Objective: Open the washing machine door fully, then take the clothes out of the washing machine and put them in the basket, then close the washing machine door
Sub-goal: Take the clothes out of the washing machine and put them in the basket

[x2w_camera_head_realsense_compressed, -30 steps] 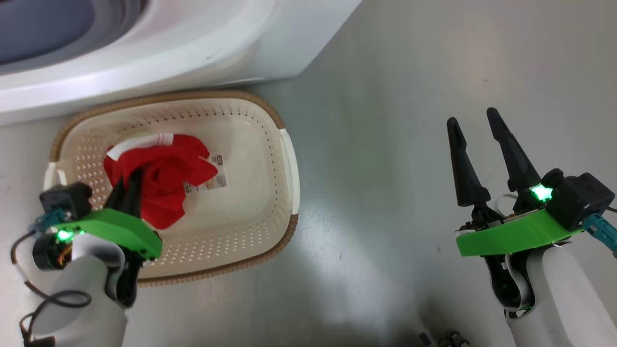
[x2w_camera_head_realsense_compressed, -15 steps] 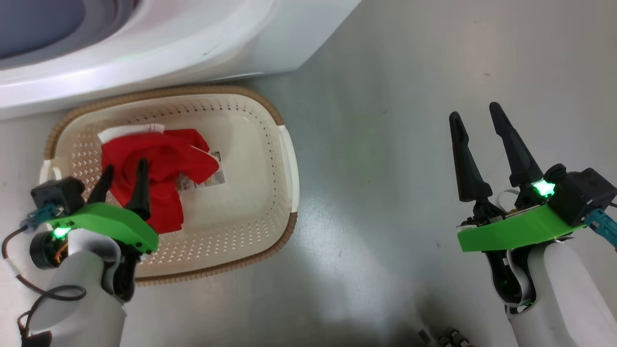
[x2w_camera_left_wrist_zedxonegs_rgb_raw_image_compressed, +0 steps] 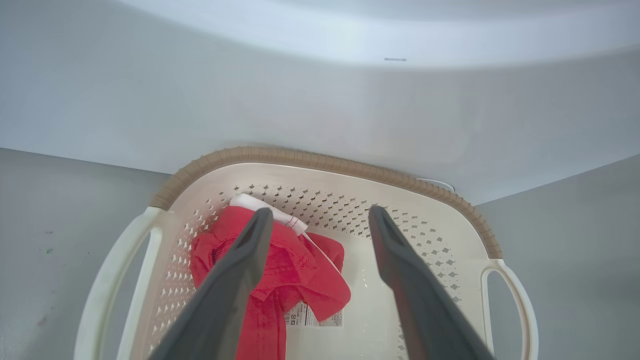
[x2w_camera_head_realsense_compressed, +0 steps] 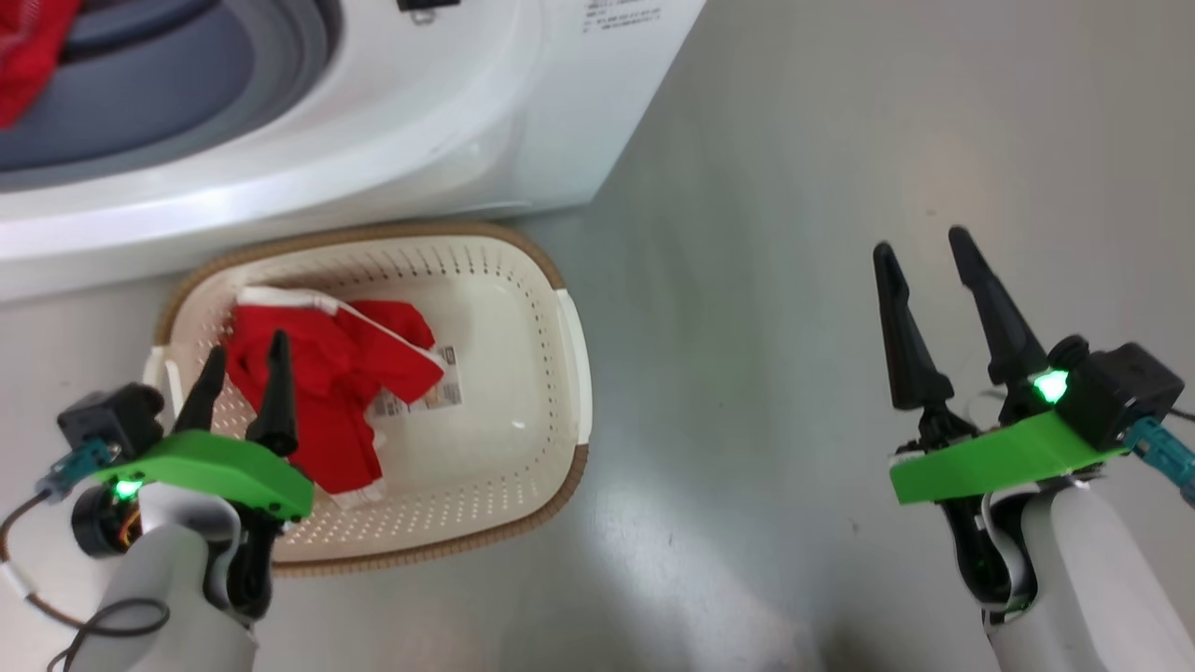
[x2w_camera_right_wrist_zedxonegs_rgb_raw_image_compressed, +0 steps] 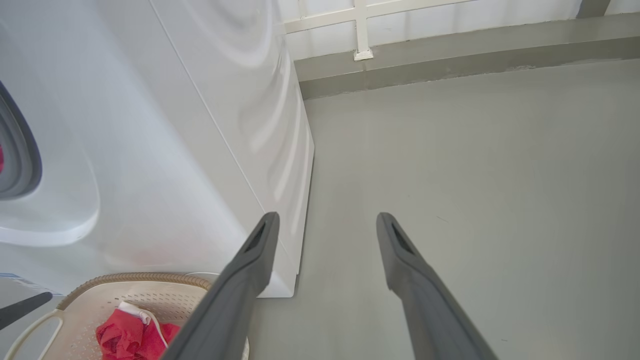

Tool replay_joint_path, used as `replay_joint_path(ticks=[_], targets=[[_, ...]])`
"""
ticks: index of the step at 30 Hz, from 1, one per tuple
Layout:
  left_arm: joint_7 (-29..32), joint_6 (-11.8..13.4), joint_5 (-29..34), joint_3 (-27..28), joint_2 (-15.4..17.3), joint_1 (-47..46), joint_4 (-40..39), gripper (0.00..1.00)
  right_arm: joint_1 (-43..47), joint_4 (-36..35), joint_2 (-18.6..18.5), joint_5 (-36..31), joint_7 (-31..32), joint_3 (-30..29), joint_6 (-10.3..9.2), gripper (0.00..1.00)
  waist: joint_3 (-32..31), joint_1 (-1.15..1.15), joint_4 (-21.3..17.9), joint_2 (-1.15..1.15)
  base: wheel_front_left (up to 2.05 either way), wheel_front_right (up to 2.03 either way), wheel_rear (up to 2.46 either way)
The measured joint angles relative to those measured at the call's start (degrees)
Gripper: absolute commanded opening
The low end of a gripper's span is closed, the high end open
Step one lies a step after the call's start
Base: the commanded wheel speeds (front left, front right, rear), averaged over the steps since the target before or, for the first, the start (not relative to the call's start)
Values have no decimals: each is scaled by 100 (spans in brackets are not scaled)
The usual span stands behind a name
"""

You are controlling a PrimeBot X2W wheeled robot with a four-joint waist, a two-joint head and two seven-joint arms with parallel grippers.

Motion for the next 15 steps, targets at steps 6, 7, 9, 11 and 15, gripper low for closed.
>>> replay_joint_path(ticks=[6, 7, 9, 11, 15], targets=[[0, 0, 191, 254, -52, 400, -474, 100, 153, 147, -2, -37, 1, -10, 0, 100, -435, 0, 57, 0, 0, 0, 0], [0, 0, 240, 280, -60, 470, -560, 100, 177, 162, -3, -44, 0, -10, 0, 100, -512, 0, 68, 0, 0, 0, 0], [0, 0, 326, 327, -74, 600, -747, 100, 239, 192, -2, -44, 1, -12, 0, 100, -670, 0, 91, 0, 0, 0, 0], [0, 0, 411, 403, -94, 727, -944, 100, 313, 220, -2, -44, 1, -29, 0, 100, -828, 0, 118, 0, 0, 0, 0], [0, 0, 637, 457, -131, 961, -1295, 100, 461, 264, -2, -89, 1, -63, 0, 100, -1133, 0, 185, 0, 0, 0, 0]])
